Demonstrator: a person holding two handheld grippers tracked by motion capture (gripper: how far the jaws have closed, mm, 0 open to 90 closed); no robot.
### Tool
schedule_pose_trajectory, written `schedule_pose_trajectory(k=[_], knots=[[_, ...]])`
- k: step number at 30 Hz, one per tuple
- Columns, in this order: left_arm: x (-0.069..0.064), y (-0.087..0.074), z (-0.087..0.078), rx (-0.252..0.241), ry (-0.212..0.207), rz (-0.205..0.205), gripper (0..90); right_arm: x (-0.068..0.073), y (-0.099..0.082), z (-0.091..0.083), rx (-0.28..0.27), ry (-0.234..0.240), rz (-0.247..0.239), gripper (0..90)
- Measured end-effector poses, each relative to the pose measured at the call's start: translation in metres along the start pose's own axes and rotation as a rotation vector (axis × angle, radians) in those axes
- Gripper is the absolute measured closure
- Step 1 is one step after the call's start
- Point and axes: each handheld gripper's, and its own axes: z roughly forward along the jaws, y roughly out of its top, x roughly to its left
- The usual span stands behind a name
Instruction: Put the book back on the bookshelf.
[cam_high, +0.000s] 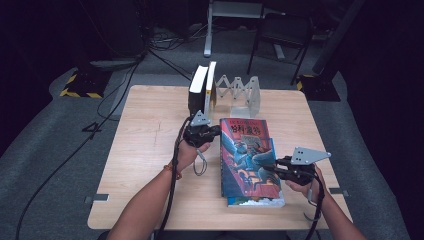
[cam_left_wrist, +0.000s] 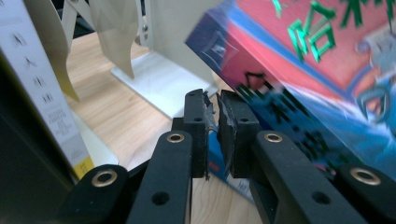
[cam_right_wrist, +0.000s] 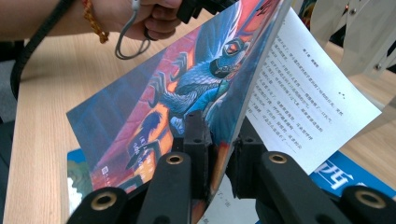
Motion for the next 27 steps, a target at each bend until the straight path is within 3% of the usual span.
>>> schedule_pose_trajectory(k=[2,8,17,23,27], knots=[[-0.002,0.003,0.001,0.005,-0.005,0.029,86.3,0.003,0.0,-0.001,0.006,-0.019,-0.021,79.8],[-0.005,0.016,-0.004,-0.015,-0.033,0.044,89.0,0.004,0.002,-0.003,0.012,-0.055,-0.054,80.1],[-0.024,0.056,-0.029,-0.074,-0.036,0.14,89.3,0.004,0.003,-0.008,-0.041,-0.106,-0.127,82.0],[-0.035,0.06,-0.041,-0.11,-0.054,0.181,89.3,0.009,0.002,-0.011,-0.057,-0.151,-0.18,83.9],[-0.045,0.056,-0.05,-0.14,-0.077,0.204,89.1,0.018,-0.004,-0.017,-0.074,-0.153,-0.19,84.8]])
